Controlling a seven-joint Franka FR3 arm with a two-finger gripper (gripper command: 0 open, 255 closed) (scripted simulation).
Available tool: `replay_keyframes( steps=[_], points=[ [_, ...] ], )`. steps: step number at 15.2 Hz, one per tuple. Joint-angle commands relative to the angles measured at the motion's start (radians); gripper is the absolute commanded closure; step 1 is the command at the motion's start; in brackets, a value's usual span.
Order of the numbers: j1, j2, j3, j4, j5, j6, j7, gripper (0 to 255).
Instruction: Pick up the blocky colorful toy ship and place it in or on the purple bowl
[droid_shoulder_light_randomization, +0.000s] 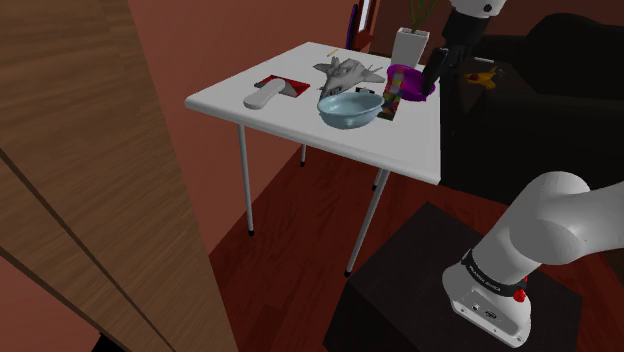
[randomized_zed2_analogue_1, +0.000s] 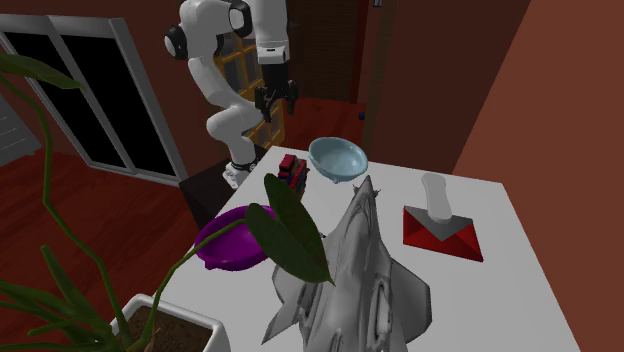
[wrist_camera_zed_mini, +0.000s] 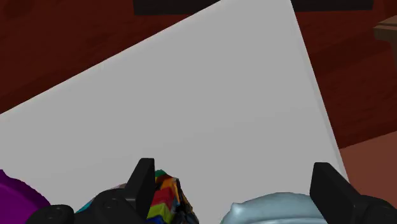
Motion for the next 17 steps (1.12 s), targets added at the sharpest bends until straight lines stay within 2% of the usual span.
replay_keyframes(
  steps=[1,7,13,17],
  points=[
    [0.000,0.000,0.000,0.000,0.000,0.000,0.000,0],
    [-0.083,0.266,-0.004,0.135,0.055,0.069,0.240,0],
    [-0.150,0.501,-0.040,0.283,0.111,0.103,0.448,0],
    [-0.150,0.499,-0.040,0.227,0.111,0.157,0.449,0]
  ],
)
